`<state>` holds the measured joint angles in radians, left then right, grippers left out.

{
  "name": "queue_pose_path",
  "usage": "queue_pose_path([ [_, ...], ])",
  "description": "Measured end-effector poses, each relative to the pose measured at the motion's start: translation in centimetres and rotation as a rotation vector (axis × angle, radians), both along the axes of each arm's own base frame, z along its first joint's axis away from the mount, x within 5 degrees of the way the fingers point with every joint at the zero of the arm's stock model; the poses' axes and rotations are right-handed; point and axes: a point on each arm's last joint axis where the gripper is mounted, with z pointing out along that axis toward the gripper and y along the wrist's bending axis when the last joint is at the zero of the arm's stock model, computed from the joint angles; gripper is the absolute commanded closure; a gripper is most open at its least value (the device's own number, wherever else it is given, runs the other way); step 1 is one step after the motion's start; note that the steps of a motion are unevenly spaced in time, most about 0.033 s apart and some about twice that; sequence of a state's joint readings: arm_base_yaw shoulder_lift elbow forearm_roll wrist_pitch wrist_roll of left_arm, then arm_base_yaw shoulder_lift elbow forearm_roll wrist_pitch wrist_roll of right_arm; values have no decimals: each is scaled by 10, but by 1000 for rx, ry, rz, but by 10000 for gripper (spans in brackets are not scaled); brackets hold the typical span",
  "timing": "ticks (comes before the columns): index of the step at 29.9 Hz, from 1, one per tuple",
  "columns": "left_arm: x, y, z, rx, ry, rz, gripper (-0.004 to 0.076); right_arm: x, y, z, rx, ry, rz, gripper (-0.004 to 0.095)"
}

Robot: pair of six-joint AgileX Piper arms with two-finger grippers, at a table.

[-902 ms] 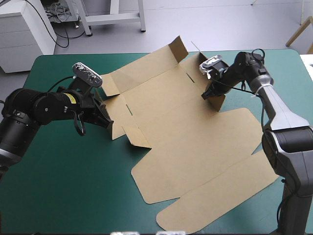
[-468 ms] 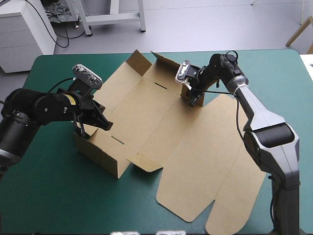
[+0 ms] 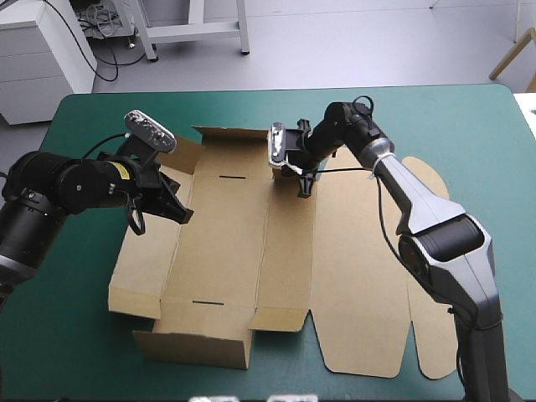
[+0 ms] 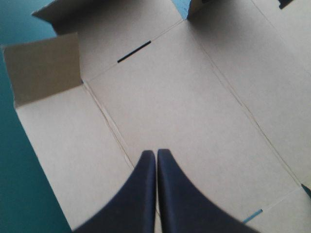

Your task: Fold the box

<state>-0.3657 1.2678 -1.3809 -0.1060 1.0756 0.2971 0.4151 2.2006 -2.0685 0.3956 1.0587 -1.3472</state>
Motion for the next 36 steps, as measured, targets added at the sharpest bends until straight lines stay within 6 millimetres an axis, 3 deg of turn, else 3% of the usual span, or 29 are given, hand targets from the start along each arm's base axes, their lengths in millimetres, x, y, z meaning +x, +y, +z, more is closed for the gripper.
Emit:
queue_pose_path([
  [5, -1, 0, -1, 3, 8, -1, 734, -13, 27, -1, -4, -23, 85, 927],
  [9, -2, 1, -2, 10, 24, -3, 734, -13, 32, -6, 0, -24, 87, 884],
  [11, -2, 1, -2, 9, 29, 0, 734, -12, 32, -9, 0, -20, 81, 784],
  [16, -1, 3, -2, 8, 33, 42, 734, -11, 32, -9, 17, -6, 37, 336],
  [18, -1, 4, -2, 12, 32, 59, 734, -10, 32, -9, 26, 1, 14, 269],
  [24, 0, 6, -2, 29, 26, 86, 734, -12, 30, 7, 73, 28, -99, 323],
  [29, 1, 7, -2, 37, 22, 93, 734, -18, 21, 47, 114, -6, -231, 419],
  [36, 1, 7, -2, 33, 24, 98, 734, -33, -9, 108, 227, -6, -460, 641],
])
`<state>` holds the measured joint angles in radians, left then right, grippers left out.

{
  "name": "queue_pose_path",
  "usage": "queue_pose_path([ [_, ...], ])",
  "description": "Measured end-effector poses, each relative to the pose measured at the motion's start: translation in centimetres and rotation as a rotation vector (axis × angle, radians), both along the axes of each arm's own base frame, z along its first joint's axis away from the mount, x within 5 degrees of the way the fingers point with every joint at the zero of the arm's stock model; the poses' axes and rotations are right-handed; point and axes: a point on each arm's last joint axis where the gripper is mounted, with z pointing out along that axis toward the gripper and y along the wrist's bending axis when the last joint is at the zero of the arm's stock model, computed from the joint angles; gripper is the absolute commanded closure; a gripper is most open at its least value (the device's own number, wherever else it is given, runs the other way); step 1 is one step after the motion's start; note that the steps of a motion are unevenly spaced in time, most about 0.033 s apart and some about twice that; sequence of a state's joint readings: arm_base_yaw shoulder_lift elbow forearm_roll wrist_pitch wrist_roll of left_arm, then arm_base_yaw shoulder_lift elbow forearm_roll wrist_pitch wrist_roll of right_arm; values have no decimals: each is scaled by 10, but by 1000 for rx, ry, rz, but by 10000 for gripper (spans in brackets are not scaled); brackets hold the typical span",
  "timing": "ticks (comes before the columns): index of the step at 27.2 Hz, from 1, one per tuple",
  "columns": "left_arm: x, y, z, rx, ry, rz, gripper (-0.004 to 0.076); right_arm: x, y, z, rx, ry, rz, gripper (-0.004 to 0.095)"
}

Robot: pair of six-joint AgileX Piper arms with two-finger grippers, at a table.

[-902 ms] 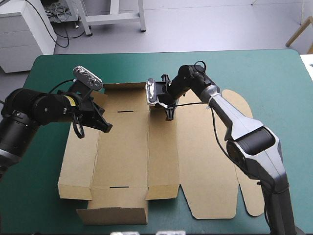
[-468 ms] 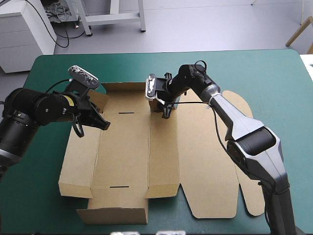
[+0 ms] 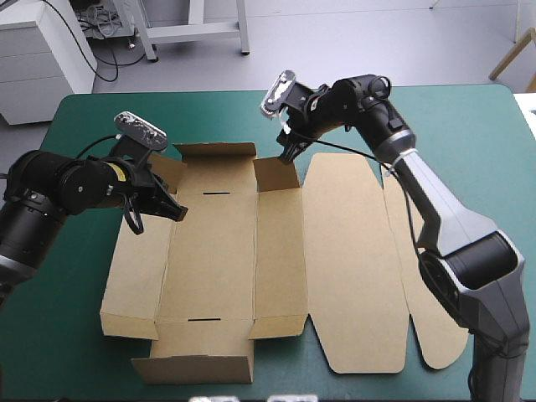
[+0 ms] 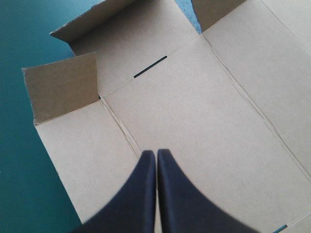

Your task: Fold the box

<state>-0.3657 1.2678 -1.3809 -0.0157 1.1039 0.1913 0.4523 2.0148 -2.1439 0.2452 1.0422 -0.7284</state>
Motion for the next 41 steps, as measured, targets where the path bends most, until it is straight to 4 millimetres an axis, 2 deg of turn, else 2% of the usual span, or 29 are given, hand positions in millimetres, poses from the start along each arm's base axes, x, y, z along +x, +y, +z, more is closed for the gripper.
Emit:
queue_pose_path([
  [3, 0, 0, 0, -8, 4, 12, 734, -7, -24, 23, 59, 38, -109, 763],
  [7, 0, 0, 0, -10, 5, 14, 734, -16, -59, 43, 97, 95, -231, 926],
  [14, 0, 2, 0, 12, 0, 22, 734, -27, -119, 71, 155, 118, -440, 926],
  [20, -2, 9, -2, 77, 31, 56, 734, -46, -156, 93, 204, 85, -560, 926],
  [24, -11, 14, 2, 73, 39, 89, 734, -65, -178, 91, 190, 104, -614, 927],
  [28, -25, 20, 10, 64, 42, 112, 729, -93, -205, 75, 140, 155, -669, 927],
  [31, -28, 22, 12, 70, 35, 118, 710, -111, -218, 66, 121, 179, -700, 927],
  [33, -25, 30, 12, 66, 37, 157, 710, -130, -227, 60, 115, 192, -732, 928],
  [38, -18, 64, 12, 28, 54, 289, 710, -155, -228, 51, 109, 205, -745, 927],
  [41, -17, 102, 14, -107, 64, 354, 710, -176, -226, 48, 108, 196, -743, 927],
])
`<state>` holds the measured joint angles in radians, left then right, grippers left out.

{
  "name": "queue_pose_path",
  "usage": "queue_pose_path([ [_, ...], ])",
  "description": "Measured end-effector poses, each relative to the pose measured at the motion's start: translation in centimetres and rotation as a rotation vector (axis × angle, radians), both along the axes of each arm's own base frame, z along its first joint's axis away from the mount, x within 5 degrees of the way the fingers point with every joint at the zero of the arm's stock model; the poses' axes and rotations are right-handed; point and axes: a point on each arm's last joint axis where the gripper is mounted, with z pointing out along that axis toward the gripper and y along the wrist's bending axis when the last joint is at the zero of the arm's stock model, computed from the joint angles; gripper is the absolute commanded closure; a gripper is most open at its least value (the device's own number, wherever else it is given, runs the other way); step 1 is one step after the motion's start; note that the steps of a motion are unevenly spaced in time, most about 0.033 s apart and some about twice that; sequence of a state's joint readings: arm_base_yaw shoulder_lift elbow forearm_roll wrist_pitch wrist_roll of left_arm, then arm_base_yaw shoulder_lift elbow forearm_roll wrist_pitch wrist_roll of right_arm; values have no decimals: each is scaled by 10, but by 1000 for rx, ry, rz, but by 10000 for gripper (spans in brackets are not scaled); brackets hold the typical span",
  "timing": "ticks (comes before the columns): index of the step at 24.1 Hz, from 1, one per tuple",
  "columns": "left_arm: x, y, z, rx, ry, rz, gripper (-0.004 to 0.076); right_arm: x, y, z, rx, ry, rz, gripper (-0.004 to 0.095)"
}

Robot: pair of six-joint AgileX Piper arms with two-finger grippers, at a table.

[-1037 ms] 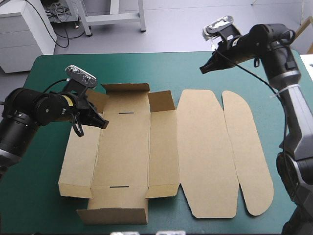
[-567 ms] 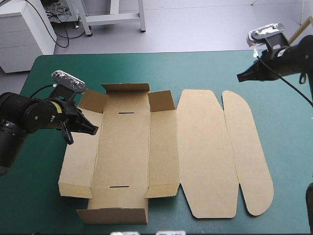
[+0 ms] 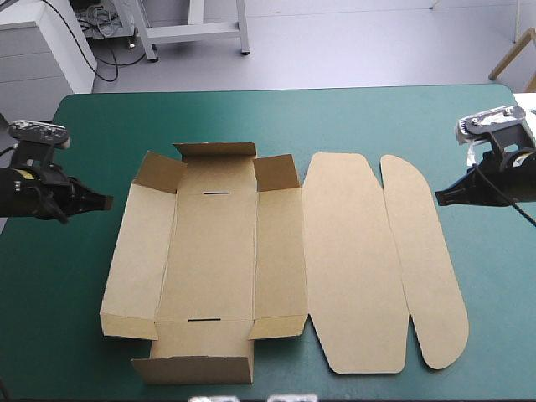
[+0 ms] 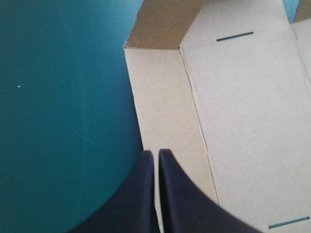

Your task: Fold the box

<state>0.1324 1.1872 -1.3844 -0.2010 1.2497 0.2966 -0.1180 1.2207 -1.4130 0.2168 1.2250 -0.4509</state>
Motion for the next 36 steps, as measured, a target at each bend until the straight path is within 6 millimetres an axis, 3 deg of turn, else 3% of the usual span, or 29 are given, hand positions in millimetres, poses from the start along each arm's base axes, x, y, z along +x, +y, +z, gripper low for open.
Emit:
queue_pose_path([
  [5, -13, 65, -3, -104, -41, 229, 710, -15, -1, -2, -50, -20, 20, 927],
  [9, -19, 89, -6, -126, -45, 337, 711, -17, -2, -2, -72, -29, 14, 927],
  [12, -20, 93, -8, -118, -30, 366, 706, -16, -2, -2, -74, -43, 11, 927],
  [17, -21, 94, -8, -144, -22, 420, 605, -16, -2, -2, -74, -45, 10, 927],
  [25, -17, 97, -12, -164, -8, 430, 148, -15, -2, -2, -66, -50, 12, 927],
  [28, -10, 101, -18, -189, 17, 438, 34, -15, -2, -2, -66, -49, 12, 928],
  [33, 10, 111, -43, -287, 88, 436, 34, -15, -2, -2, -65, -54, 11, 927],
  [36, 18, 110, -76, -374, 161, 388, 34, -15, -1, -1, -60, -56, 12, 927],
])
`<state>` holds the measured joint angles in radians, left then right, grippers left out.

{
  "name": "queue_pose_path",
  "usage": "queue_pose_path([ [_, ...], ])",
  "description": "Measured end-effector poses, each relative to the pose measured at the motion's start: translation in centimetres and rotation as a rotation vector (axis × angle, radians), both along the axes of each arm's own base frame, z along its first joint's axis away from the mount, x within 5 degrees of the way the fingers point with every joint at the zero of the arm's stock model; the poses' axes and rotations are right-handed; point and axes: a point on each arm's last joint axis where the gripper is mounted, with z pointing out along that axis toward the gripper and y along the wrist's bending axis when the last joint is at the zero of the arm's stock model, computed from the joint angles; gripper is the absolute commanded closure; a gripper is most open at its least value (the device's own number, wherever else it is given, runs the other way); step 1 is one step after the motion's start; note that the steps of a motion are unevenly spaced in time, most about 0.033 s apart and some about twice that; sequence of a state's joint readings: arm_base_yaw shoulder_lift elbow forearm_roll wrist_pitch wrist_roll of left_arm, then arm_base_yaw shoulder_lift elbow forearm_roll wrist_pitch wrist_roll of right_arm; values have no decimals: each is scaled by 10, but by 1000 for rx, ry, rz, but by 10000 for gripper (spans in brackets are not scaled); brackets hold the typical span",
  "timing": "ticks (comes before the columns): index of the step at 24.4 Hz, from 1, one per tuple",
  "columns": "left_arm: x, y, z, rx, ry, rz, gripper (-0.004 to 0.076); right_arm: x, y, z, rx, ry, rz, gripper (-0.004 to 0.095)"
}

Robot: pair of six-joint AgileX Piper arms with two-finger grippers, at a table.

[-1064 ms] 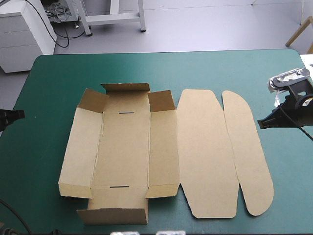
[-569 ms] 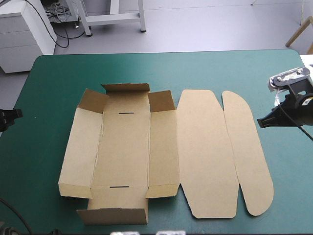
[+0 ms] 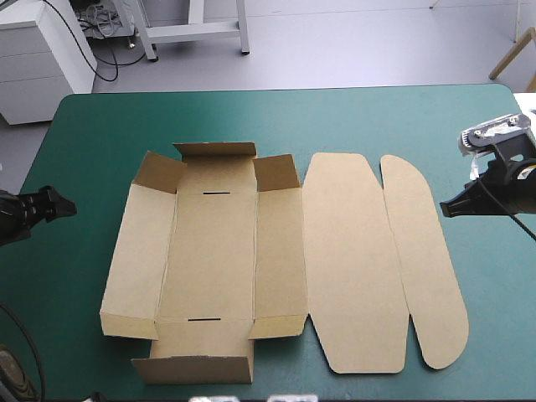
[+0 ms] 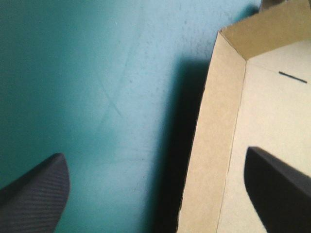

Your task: Fold the box

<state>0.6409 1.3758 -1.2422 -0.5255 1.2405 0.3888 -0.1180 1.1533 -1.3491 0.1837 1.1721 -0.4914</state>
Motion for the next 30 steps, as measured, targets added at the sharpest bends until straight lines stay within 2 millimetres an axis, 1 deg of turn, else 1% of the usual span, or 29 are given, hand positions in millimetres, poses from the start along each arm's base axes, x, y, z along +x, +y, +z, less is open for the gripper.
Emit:
queue_pose_path([
  [2, -2, -2, -24, -44, 49, -27, 34, 0, 0, 0, 0, -2, 0, 927],
  [3, -5, -5, -40, -67, 89, -45, 34, 0, 0, 0, 0, -5, -1, 927],
  [4, -7, -7, -47, -83, 105, -53, 34, 0, 0, 0, 0, -5, -1, 927],
  [6, -13, -17, -73, -157, 130, -96, 34, 0, 0, 0, 0, -5, -1, 927],
  [8, -18, -24, -88, -203, 121, -122, 34, 0, 0, 0, 0, -5, -1, 927],
  [13, -25, -33, -110, -235, 102, -156, 34, 0, 0, 0, 0, -5, -1, 927],
  [14, -25, -35, -111, -235, 95, -163, 34, 0, 0, 0, 0, -5, -1, 927],
  [19, -14, -55, -120, -222, 122, -273, 34, 0, 0, 0, 0, -3, -1, 927],
  [23, -3, -74, -135, -254, 188, -369, 34, 0, 0, 0, 1, 2, 1, 927],
  [30, 8, -93, -143, -329, 233, -449, 34, 0, 1, 0, 6, 3, 2, 927],
])
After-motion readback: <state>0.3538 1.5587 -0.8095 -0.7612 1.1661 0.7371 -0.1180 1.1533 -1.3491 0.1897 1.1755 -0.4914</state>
